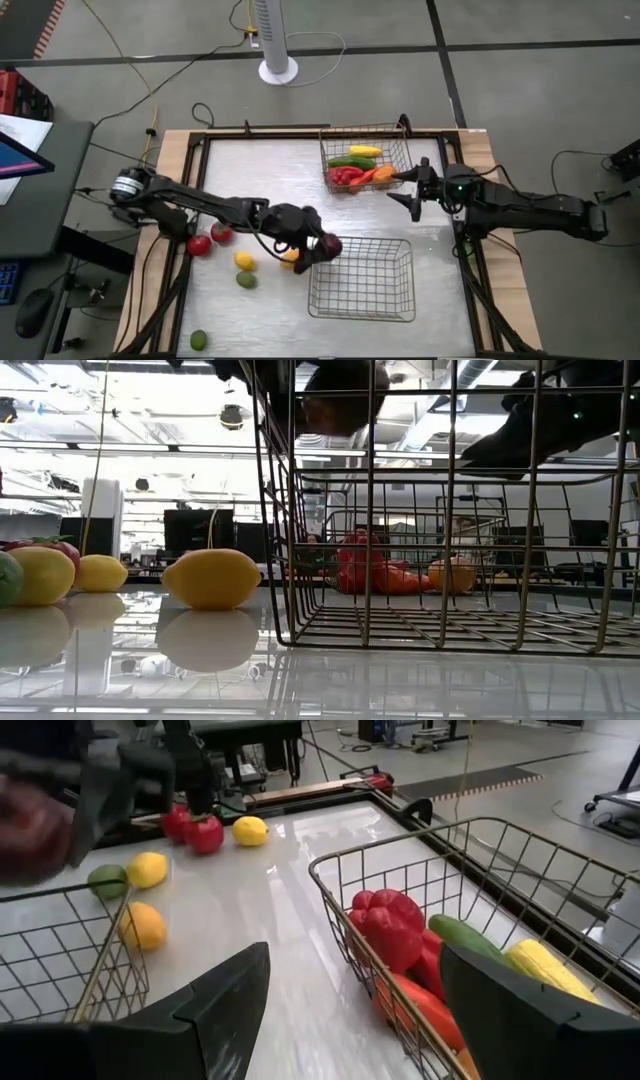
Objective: Sort produce into baskets
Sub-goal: Put the red apple into the bottom wire basket, then put the right yellow lemon into the bottom wire basket
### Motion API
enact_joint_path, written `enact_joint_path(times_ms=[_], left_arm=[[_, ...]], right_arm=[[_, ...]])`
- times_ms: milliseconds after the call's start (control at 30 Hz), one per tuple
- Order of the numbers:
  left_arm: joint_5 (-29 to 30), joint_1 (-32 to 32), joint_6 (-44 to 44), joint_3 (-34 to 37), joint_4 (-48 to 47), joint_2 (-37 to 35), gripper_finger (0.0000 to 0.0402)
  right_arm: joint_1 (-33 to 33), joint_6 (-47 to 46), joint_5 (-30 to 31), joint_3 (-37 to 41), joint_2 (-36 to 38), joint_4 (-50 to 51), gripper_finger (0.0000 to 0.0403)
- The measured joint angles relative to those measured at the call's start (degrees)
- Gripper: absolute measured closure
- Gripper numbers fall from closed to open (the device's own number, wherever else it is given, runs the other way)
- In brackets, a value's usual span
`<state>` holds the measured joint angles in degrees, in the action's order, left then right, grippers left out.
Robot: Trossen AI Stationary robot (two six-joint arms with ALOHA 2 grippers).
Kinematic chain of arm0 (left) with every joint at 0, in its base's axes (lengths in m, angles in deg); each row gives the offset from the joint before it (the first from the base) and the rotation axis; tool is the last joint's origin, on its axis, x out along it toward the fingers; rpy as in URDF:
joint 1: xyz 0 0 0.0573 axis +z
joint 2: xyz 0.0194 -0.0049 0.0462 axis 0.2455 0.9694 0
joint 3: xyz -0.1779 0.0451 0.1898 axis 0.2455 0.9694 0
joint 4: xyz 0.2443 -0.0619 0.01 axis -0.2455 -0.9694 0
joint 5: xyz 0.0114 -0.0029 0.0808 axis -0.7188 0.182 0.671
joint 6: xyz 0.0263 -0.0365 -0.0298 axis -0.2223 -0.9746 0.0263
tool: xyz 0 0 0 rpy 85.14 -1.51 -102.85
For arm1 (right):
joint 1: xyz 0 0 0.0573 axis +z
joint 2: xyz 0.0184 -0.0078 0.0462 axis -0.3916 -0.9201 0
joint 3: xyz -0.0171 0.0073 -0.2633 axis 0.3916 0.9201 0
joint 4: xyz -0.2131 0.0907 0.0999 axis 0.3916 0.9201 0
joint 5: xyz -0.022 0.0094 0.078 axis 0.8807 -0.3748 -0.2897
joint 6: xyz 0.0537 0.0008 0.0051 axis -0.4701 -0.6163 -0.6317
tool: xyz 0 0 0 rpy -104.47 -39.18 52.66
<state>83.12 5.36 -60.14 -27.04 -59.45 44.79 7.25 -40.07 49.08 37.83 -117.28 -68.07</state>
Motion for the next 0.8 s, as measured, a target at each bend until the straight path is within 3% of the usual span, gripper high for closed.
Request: enact_joint_path(times_ms=[100, 200, 467, 633, 800], left_arm=[[-3.0, -0.8, 1.2, 0.0, -0.8, 1.9, 0.0122], [-1.3, -1.8, 1.9, 0.0, -2.4, 3.0, 0.0115], [2.1, -2.5, 2.8, -2.5, -6.7, 2.7, 0.0033], [3.3, -2.8, 4.5, -8.8, -15.2, 2.6, 0.0019], [13.3, -6.3, 5.2, -12.4, -32.7, 1.4, 0.0032]], right_arm=[[0.0, -0.6, 0.0, 0.1, 0.0, -0.2, 0.0088], [0.0, -0.6, 0.0, 0.1, -0.2, -0.5, 0.0088], [0.4, -0.8, 0.0, 0.2, -0.2, -0.9, 0.0088], [0.3, -0.9, 0.0, 0.2, -0.2, -1.0, 0.0088], [0.8, -0.8, 0.6, 0.9, -0.2, -1.2, 0.0088]])
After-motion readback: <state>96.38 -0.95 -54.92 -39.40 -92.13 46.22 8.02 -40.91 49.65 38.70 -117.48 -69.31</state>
